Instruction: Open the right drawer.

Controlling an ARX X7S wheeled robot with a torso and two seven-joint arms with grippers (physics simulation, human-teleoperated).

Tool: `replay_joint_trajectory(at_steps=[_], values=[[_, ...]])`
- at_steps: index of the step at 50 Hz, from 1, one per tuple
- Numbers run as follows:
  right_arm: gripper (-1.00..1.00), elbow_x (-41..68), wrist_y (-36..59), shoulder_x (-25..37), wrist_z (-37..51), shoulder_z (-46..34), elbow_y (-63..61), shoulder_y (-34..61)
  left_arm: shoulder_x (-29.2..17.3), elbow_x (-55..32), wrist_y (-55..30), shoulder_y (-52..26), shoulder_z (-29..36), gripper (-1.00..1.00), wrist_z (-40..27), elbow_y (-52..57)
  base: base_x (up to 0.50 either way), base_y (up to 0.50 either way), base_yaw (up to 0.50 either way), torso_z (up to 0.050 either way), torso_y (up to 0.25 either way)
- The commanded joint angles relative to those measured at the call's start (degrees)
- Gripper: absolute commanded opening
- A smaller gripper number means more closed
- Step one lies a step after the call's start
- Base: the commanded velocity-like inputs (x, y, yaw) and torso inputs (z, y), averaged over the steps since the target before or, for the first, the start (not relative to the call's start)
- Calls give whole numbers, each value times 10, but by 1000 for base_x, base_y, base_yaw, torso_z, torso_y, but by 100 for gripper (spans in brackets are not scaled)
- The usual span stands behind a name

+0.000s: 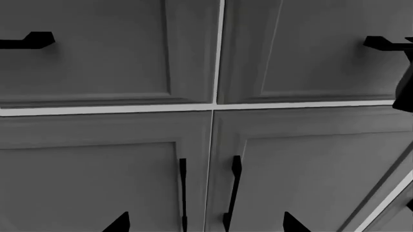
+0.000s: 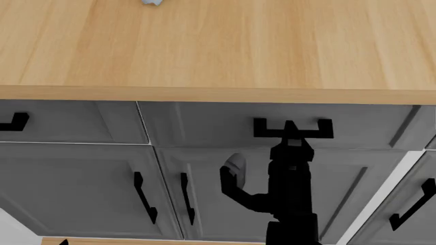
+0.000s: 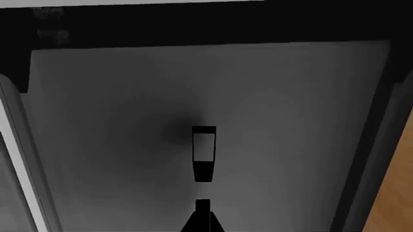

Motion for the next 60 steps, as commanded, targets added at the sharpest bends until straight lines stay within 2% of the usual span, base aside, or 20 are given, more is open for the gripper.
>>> replay_joint_trajectory(at_steps=[1,5,10,25,33,34,43,60], values=[[-100,-12,-1,-7,9,-21,-2,-13,-1,0,3,0,2,100,-1,-1,0,0,0,0,0],[-100,-13,10,-1,12,-21,-22,-14,-3,-2,-2,1,3,100,-3,7,0,1,1,0,0],[-100,-14,116,63,10,-21,-193,-23,-5,0,2,2,5,100,-2,7,0,0,1,0,0],[-100,-17,279,159,14,-24,-451,-48,-4,-6,2,-5,6,100,-1,-3,0,0,1,0,0],[-100,-17,331,185,19,-22,-524,-61,-3,-2,11,-4,7,100,-3,-9,-1,1,1,0,0],[-100,-20,369,202,18,-27,-577,-63,-5,-5,5,-5,6,100,-5,-1,0,0,0,0,0],[-100,-27,419,223,11,-35,-644,-60,-5,-6,9,-4,7,100,-5,-3,0,1,2,0,0],[-100,-36,453,240,-6,-55,-696,-55,-8,-10,4,-4,9,100,-9,3,-1,1,2,0,0]])
